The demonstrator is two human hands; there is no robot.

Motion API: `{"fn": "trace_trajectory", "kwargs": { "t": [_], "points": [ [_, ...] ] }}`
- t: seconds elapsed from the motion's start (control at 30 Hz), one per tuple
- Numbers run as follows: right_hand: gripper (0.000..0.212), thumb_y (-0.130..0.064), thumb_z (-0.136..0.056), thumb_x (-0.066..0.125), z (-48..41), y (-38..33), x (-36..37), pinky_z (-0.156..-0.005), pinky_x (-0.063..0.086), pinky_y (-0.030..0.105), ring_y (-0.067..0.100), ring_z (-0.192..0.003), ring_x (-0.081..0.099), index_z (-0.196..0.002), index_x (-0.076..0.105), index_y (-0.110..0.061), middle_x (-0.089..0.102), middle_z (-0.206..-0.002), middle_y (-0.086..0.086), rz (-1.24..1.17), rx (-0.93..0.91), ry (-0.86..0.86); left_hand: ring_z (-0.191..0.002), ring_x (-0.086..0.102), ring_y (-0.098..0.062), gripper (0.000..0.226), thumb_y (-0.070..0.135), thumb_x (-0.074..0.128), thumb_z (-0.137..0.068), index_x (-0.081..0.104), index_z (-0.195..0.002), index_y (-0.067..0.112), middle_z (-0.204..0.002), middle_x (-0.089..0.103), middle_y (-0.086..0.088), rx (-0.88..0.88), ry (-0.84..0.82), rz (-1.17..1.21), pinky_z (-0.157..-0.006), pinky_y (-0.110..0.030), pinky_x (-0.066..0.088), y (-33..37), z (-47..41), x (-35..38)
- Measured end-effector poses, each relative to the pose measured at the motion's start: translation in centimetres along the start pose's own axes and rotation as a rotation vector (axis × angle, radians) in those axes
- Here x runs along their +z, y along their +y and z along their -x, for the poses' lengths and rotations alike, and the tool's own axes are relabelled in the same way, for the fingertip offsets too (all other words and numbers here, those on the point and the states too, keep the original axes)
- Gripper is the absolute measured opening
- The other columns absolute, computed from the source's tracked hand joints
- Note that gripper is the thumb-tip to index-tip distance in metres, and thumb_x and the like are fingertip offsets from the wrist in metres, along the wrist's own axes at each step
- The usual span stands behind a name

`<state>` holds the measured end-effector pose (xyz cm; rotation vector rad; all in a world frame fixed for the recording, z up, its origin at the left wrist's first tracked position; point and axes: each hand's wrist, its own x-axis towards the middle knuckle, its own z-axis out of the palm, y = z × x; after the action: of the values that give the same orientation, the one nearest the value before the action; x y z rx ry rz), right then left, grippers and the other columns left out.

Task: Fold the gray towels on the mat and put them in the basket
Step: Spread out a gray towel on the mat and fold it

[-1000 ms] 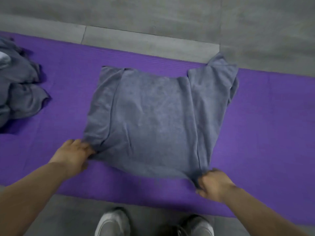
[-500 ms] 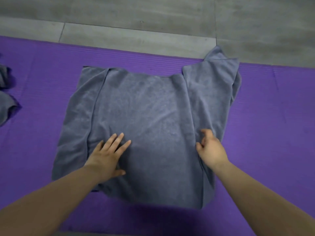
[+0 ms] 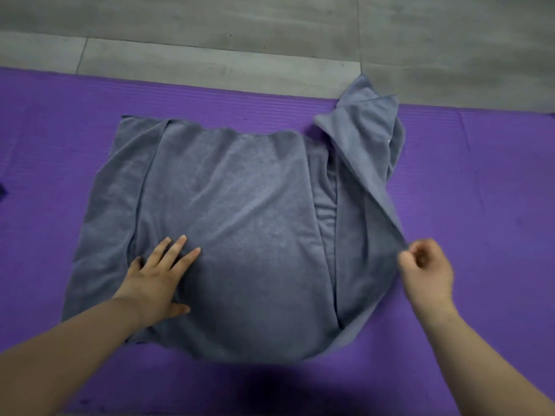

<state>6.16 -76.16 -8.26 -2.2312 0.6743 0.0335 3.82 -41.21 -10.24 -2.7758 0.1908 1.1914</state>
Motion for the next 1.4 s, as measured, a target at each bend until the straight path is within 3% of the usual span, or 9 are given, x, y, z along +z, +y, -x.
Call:
{"fn": "trace_trajectory", "kwargs": {
  "t": [0.27,0.4,0.53,0.6,0.7,0.83,1.03,1.23,1.4],
  "points": [
    [0.023,-0.018,-0.076,0.063,5.2,10.1,-5.2,-0.083,0.037,0.042,0.035,-0.095,0.052,-0.096,0.055,-0.010,0.057,-0.099,0.028,0.126,0.519,0.108,-0.144,-0.008,-0.019,0.103,0.058,0.061,-0.072,-0.008,-0.144,0.031,-0.155,-0.015,0.002,-0.006,0.045,0.010,-0.116,-0.041,0.002,0.4,0.1,-0.4],
    [0.074,-0.039,-0.064,0.047,4.1,8.4,-4.2,-0.093,0.040,0.052,0.046,-0.110,0.049,-0.122,0.049,0.007,0.050,-0.121,0.035,0.514,0.103,0.090,-0.123,0.049,-0.037,0.109,0.061,0.080,-0.033,0.050,-0.130,0.020,-0.137,0.047,-0.021,0.142,0.190,-0.101,-0.102,-0.039,0.021,0.6,0.2,-1.2],
    [0.059,-0.038,-0.077,0.059,-0.5,4.2,-1.7,-0.092,0.042,0.049,0.043,-0.114,0.048,-0.122,0.052,0.000,0.052,-0.125,0.022,0.661,-0.130,-0.105,-0.091,0.069,-0.031,0.084,0.068,0.048,-0.047,0.057,-0.114,0.018,-0.110,0.068,-0.017,0.308,0.252,-0.220,-0.074,-0.037,0.056,1.6,-1.2,-3.4],
    [0.055,-0.038,-0.081,0.061,-2.7,3.1,-0.7,-0.098,0.037,0.044,0.036,-0.121,0.039,-0.125,0.048,-0.008,0.046,-0.130,0.016,0.711,-0.091,-0.223,-0.099,0.067,-0.030,0.079,0.062,0.056,-0.055,0.058,-0.119,0.015,-0.120,0.062,-0.020,0.429,0.309,-0.279,-0.075,-0.037,0.055,3.8,-2.1,-5.7],
    [0.046,-0.035,-0.082,0.058,-5.4,2.5,-1.0,-0.103,0.034,0.039,0.032,-0.125,0.037,-0.121,0.050,-0.011,0.045,-0.129,0.013,0.573,0.044,-0.318,-0.141,0.023,-0.021,0.077,0.053,0.048,-0.086,0.010,-0.146,0.023,-0.156,0.007,-0.008,0.413,0.203,-0.178,-0.113,-0.032,0.024,7.2,-4.1,-8.6],
    [0.042,-0.021,-0.084,0.056,-7.0,1.5,-1.8,-0.103,0.035,0.036,0.031,-0.123,0.044,-0.123,0.049,-0.008,0.047,-0.132,0.015,0.226,0.065,-0.142,-0.145,0.000,-0.020,0.081,0.052,0.044,-0.087,-0.006,-0.145,0.026,-0.156,-0.011,-0.003,0.274,0.058,-0.011,-0.118,-0.033,0.009,11.0,-6.4,-8.2],
    [0.040,-0.033,-0.093,0.044,-6.0,1.1,0.2,-0.088,0.043,0.039,0.030,-0.122,0.040,-0.125,0.045,-0.008,0.042,-0.132,0.011,0.836,-0.245,-0.288,-0.144,-0.011,-0.021,0.085,0.056,0.041,-0.087,-0.013,-0.145,0.024,-0.154,-0.019,-0.004,0.155,0.044,-0.039,-0.117,-0.040,0.003,12.6,-6.6,-6.6],
    [0.033,-0.023,-0.096,0.042,-7.4,2.4,-2.0,-0.080,0.041,0.034,0.032,-0.105,0.058,-0.105,0.059,0.004,0.062,-0.110,0.023,0.260,-0.078,-0.107,-0.144,-0.008,-0.021,0.082,0.057,0.037,-0.087,-0.012,-0.145,0.025,-0.155,-0.017,-0.003,0.146,0.136,-0.068,-0.117,-0.040,0.005,12.5,-6.7,-5.8],
    [0.029,-0.013,-0.095,0.042,-7.5,6.8,-8.4,-0.039,0.037,0.014,0.000,-0.036,0.045,-0.067,0.047,-0.013,0.049,-0.037,-0.013,-0.548,0.300,0.144,-0.144,0.005,-0.021,0.072,0.050,0.044,-0.087,0.011,-0.146,0.025,-0.156,0.003,-0.002,0.162,0.249,0.128,-0.116,-0.035,0.004,12.1,-6.7,-6.0]
  ]
}}
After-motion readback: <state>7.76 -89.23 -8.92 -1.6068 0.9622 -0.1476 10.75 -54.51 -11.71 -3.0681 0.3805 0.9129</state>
